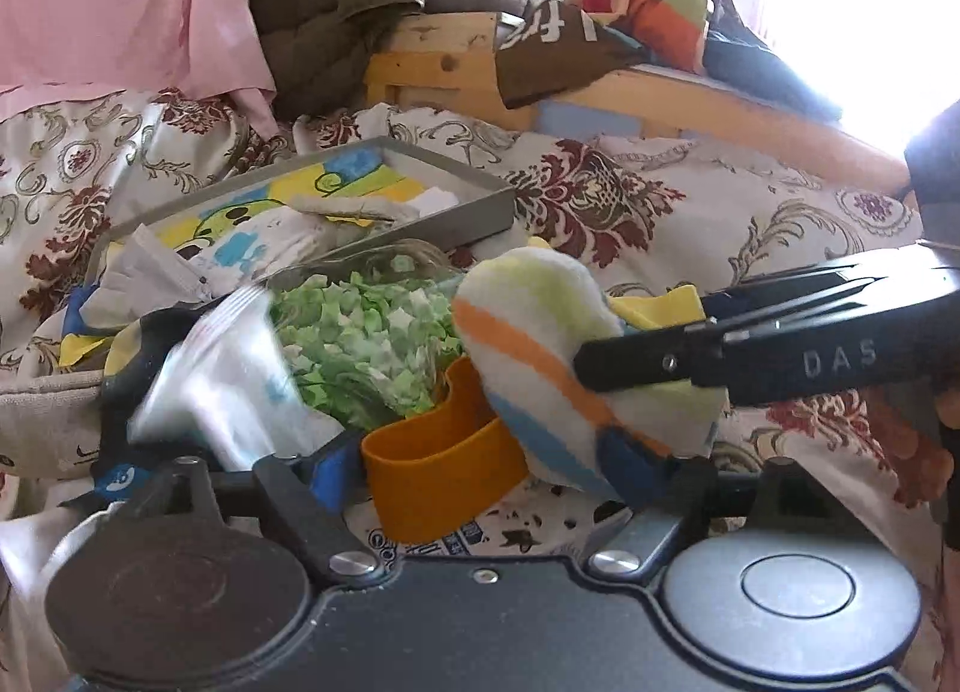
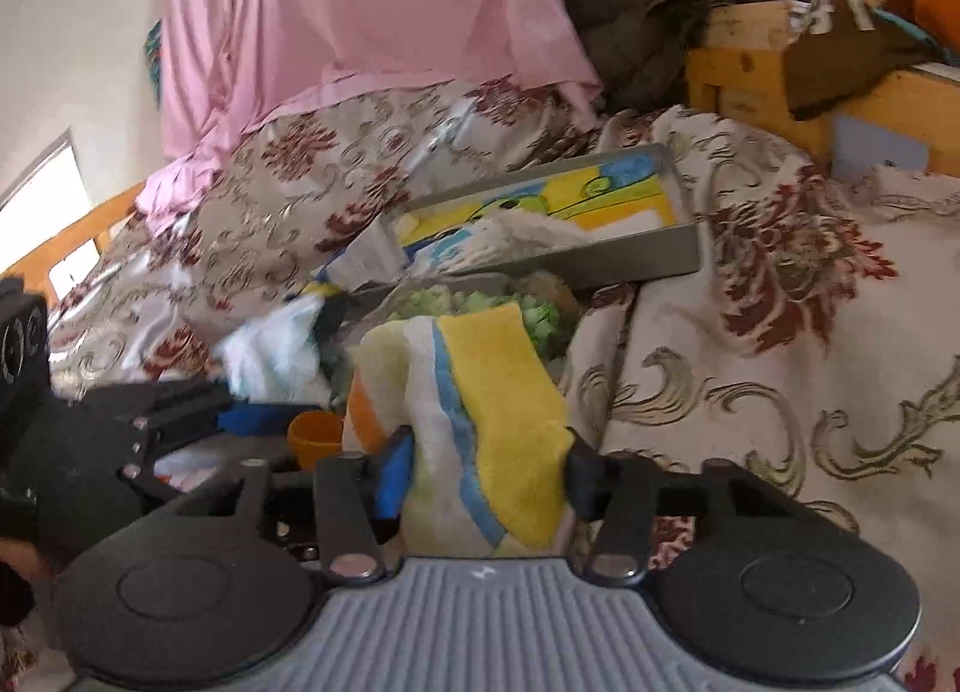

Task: Organize soft objects
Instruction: 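Grasp the orange silicone cup with the left tool while the right tool grasps the striped cloth, then lift the orange cup and striped cloth and carry them toward the tray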

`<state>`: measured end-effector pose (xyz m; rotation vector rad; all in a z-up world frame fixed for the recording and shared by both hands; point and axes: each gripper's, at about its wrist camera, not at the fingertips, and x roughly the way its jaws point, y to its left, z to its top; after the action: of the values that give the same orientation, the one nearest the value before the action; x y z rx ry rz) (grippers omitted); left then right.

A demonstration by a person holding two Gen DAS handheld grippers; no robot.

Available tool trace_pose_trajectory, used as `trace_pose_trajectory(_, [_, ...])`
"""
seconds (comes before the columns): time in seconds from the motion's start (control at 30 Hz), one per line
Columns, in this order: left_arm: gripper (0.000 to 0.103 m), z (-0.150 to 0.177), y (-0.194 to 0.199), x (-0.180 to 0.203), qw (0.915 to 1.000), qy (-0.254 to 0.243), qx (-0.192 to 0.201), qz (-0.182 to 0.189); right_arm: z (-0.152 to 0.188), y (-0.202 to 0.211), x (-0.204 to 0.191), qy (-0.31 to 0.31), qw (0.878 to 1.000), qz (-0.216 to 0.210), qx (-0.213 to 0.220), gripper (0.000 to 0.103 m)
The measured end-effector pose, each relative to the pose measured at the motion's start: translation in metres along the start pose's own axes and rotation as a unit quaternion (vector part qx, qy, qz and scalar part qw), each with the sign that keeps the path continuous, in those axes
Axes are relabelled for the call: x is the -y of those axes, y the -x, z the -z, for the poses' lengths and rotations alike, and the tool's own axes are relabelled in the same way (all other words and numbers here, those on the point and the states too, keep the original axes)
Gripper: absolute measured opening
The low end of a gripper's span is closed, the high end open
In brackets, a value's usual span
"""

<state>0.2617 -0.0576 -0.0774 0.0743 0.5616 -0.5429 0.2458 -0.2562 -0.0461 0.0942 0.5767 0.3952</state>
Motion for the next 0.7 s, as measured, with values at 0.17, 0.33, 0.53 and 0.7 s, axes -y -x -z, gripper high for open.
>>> trace_pose_trajectory(0.17, [0.064, 0.001, 0.002, 0.002, 0.9999, 0.012, -0.002, -0.007, -0.004, 0.004, 0.014, -0.029, 0.998, 0.050, 0.019, 0.037])
trace_pose_trajectory(0.33, [0.059, 0.004, 0.009, 0.005, 0.9993, 0.037, 0.001, -0.011, -0.004, 0.001, 0.020, -0.033, 0.997, 0.062, 0.011, 0.039])
trace_pose_trajectory(0.53, [0.059, 0.005, 0.009, 0.013, 0.9996, 0.026, 0.001, -0.014, -0.005, 0.005, 0.020, -0.044, 0.998, 0.041, 0.021, 0.059])
trace_pose_trajectory(0.7, [0.059, 0.004, 0.006, 0.020, 0.9998, -0.001, -0.003, -0.020, -0.005, 0.004, 0.018, -0.056, 0.998, 0.006, 0.019, 0.071])
